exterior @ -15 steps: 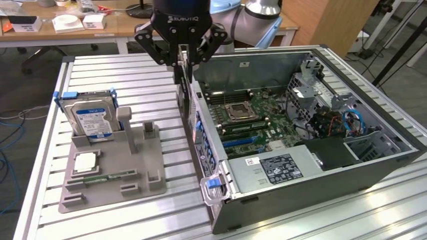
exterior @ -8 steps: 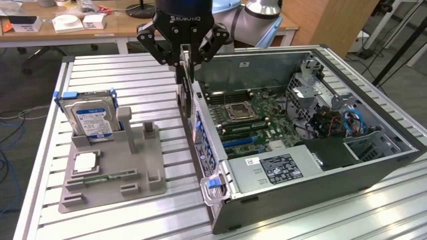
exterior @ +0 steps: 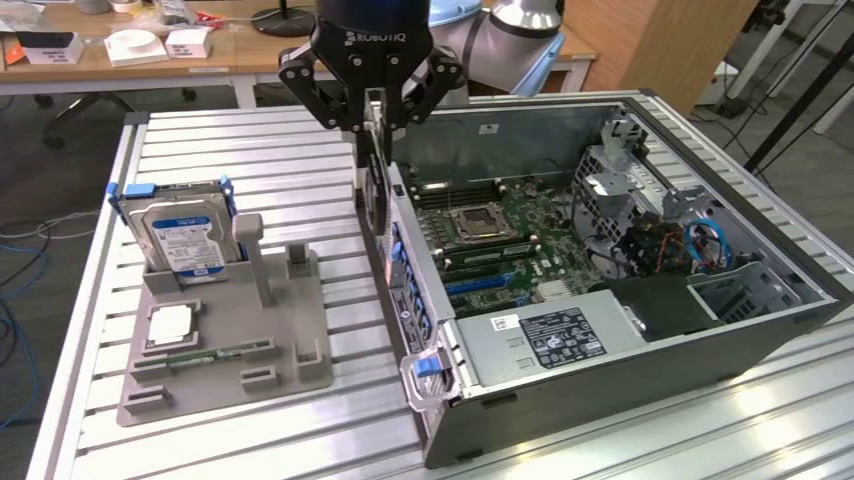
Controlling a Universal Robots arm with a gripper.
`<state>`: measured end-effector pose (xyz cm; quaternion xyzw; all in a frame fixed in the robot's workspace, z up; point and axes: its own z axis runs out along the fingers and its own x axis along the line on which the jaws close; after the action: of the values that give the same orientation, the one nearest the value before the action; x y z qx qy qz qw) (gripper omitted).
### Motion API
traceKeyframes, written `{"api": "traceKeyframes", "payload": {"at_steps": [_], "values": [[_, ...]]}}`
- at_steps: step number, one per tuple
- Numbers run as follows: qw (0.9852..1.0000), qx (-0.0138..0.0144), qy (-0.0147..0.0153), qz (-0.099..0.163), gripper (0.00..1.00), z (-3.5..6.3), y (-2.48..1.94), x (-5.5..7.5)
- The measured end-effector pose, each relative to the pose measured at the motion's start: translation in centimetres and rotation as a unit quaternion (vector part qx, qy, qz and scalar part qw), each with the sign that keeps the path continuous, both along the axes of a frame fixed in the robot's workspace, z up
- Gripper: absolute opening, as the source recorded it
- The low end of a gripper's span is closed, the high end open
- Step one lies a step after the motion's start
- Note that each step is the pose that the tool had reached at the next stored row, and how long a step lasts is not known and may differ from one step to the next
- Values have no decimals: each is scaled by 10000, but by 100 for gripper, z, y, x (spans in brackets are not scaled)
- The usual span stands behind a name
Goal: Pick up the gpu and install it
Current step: 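Pick up the gpu and move the gpu toward the slot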
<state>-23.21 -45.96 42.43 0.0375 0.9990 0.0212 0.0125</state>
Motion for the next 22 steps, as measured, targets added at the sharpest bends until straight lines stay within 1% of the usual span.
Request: {"api": "traceKeyframes", "payload": {"at_steps": [22], "values": [[10000, 0, 0, 0, 26, 0, 0, 55]]}}
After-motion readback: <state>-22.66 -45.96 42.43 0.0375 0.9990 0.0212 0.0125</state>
